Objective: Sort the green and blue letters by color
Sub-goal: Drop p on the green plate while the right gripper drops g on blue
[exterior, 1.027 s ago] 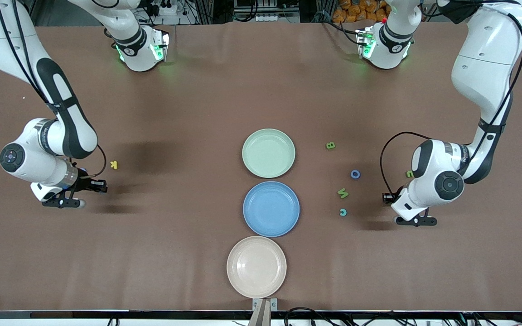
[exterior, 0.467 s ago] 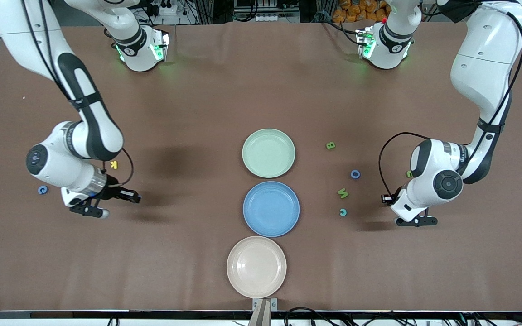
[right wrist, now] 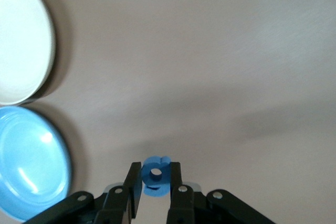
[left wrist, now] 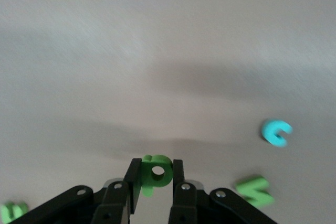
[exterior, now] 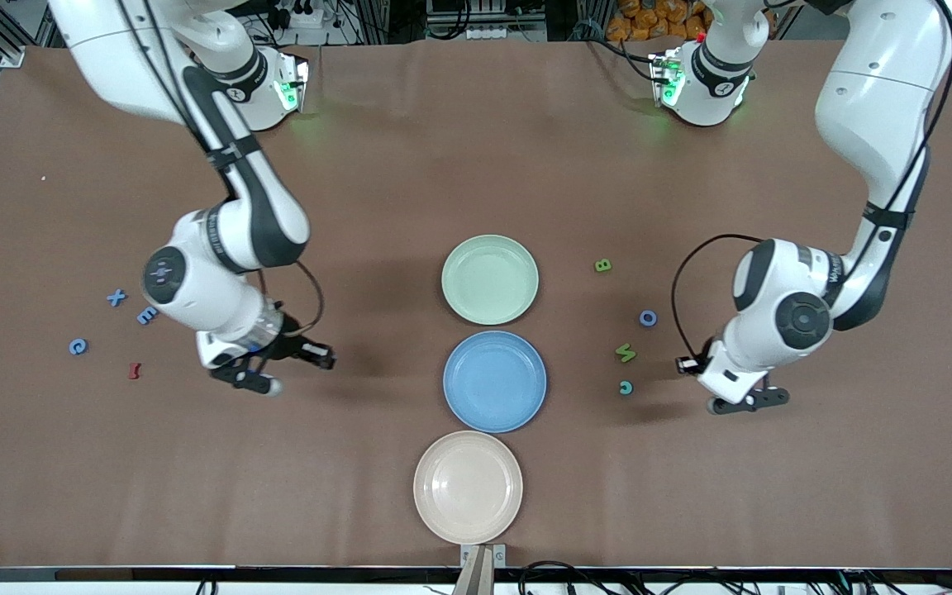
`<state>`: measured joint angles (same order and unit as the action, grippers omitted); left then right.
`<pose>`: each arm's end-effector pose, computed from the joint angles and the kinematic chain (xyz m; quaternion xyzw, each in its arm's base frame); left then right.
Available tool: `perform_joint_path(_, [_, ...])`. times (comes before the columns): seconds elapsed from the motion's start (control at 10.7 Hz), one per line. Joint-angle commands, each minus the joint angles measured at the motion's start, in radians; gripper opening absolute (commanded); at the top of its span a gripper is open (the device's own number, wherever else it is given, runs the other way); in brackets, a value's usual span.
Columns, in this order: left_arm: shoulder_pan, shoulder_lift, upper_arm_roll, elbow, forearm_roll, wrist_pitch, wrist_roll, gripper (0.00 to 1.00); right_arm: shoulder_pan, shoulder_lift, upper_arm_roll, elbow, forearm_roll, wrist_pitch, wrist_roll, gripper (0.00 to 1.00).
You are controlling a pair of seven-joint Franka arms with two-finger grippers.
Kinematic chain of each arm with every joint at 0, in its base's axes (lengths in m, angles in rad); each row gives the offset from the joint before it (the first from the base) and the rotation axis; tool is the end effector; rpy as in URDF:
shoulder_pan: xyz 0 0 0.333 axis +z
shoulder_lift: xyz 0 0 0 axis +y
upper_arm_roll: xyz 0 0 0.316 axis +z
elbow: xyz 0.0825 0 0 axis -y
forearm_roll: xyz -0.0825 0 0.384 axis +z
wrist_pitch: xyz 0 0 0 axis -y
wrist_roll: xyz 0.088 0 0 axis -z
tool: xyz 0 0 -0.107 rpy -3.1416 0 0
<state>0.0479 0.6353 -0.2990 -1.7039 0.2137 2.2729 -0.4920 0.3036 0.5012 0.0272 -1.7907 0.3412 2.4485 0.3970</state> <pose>0.6556 -0.1422 0.2337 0.9970 0.0758 -0.0176 0.0018 0.6348 0.2165 0.2871 -0.9768 0.1563 -0.0272 0.1437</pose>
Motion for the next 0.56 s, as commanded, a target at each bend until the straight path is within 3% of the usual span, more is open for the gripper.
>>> perform_joint_path(0.0, [-0.071, -0.043, -0.008, -0.037, 0.012, -0.073, -0.133, 0.00, 0.127, 0.104, -0.013, 0.159, 0.018, 0.007, 0.146, 0.13])
perform_joint_path(0.19, [-0.106, -0.052, -0.028, -0.060, 0.012, -0.075, -0.215, 0.00, 0.211, 0.189, -0.030, 0.282, 0.018, 0.049, 0.239, 0.13])
perform_joint_path(0.47, [-0.164, -0.063, -0.061, -0.066, 0.012, -0.075, -0.388, 0.00, 0.274, 0.241, -0.029, 0.304, 0.015, 0.203, 0.244, 0.13])
